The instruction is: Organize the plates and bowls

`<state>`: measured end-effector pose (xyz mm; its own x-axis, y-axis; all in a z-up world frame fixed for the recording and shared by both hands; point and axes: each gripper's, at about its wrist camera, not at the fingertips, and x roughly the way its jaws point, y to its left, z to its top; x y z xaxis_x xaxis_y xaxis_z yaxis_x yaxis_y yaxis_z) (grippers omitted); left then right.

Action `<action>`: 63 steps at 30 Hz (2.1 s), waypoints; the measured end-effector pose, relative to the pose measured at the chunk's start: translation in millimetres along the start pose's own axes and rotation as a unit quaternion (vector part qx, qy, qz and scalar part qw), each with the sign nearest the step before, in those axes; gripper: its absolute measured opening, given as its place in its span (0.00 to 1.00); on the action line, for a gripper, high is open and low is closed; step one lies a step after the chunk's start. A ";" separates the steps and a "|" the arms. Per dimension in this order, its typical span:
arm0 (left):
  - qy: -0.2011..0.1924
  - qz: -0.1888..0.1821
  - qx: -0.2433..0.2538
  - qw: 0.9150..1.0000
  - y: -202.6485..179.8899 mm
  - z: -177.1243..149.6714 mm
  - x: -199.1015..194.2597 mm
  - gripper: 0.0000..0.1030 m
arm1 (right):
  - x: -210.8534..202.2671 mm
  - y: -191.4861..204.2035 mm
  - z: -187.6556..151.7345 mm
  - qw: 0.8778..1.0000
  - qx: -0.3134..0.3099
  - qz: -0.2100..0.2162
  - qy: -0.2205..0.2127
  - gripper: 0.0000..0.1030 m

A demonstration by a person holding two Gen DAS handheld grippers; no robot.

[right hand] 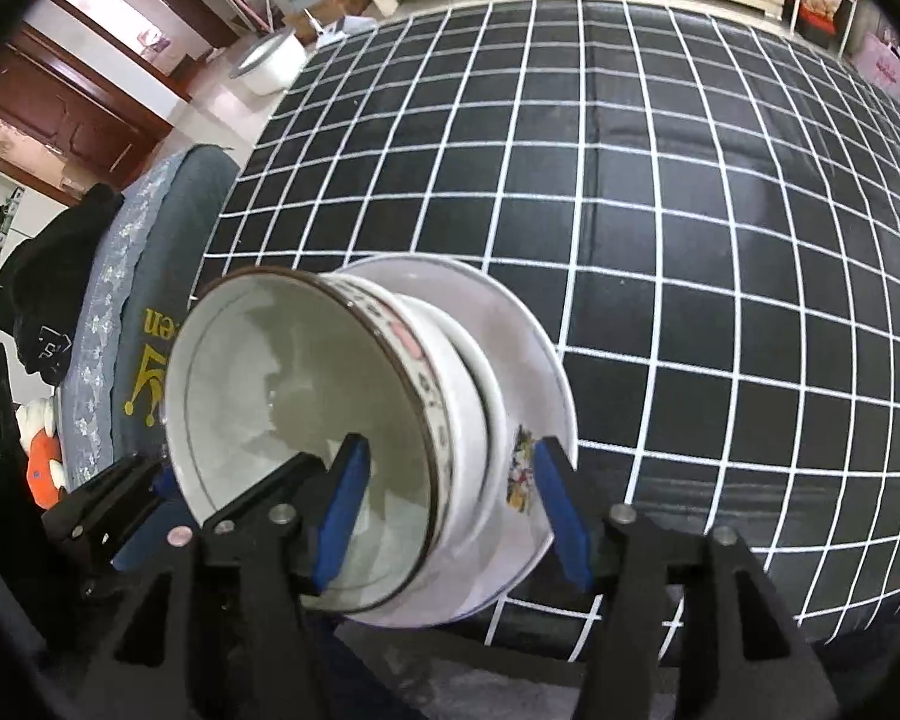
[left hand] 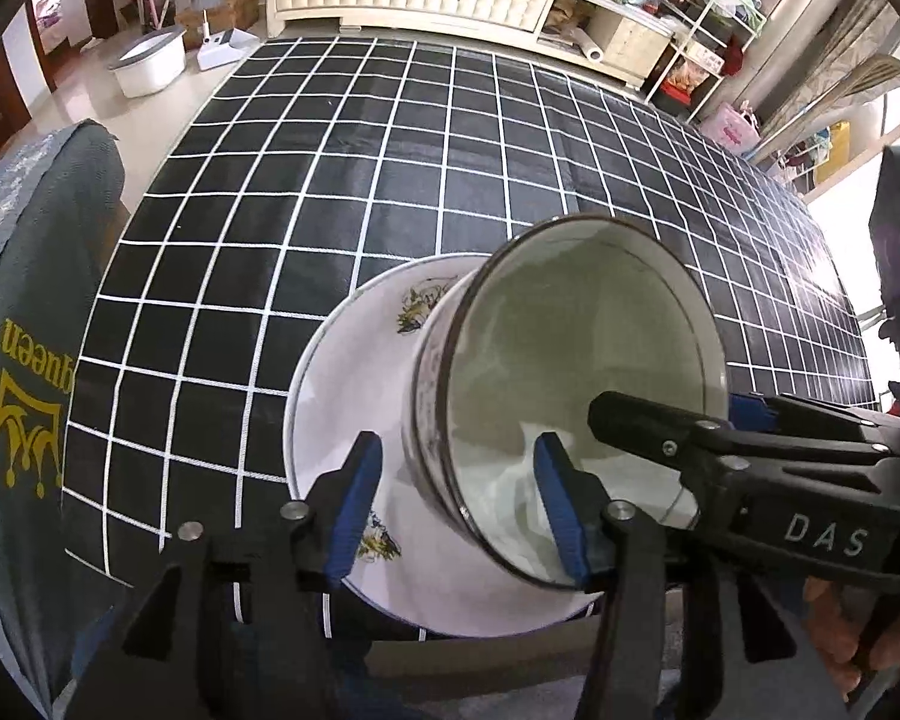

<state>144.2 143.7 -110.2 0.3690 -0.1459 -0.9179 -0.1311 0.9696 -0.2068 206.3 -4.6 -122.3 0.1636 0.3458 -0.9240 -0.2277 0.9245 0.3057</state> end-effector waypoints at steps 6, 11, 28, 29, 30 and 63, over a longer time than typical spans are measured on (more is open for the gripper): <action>-0.032 0.025 0.002 0.999 -3.8 -9.5 -30.0 0.51 | -36.8 -3.6 -11.3 0.997 -0.014 -0.022 -0.067 0.60; -0.107 0.036 0.009 0.994 -20.4 -22.3 -77.1 0.51 | -72.4 -12.5 -26.2 0.992 -0.020 -0.032 -0.116 0.60; -0.201 0.043 0.030 0.978 -89.8 -79.8 -129.9 0.58 | -152.2 -41.5 -112.0 0.970 -0.018 -0.082 -0.226 0.60; -0.207 0.039 0.028 0.977 -91.1 -84.6 -131.7 0.62 | -155.1 -41.8 -118.3 0.968 -0.019 -0.088 -0.233 0.60; -0.217 0.038 0.029 0.975 -93.5 -90.8 -134.1 0.62 | -157.3 -41.2 -124.4 0.966 -0.021 -0.092 -0.240 0.60; -0.316 0.054 0.098 0.942 -129.3 -202.8 -176.0 1.00 | -194.3 -25.9 -255.3 0.909 -0.049 -0.152 -0.384 1.00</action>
<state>-90.4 4.1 9.4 0.8462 0.0410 -0.5313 -0.0490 0.9988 -0.0010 -64.7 -136.7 -9.4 0.8470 0.1210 -0.5176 -0.1375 0.9905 0.0067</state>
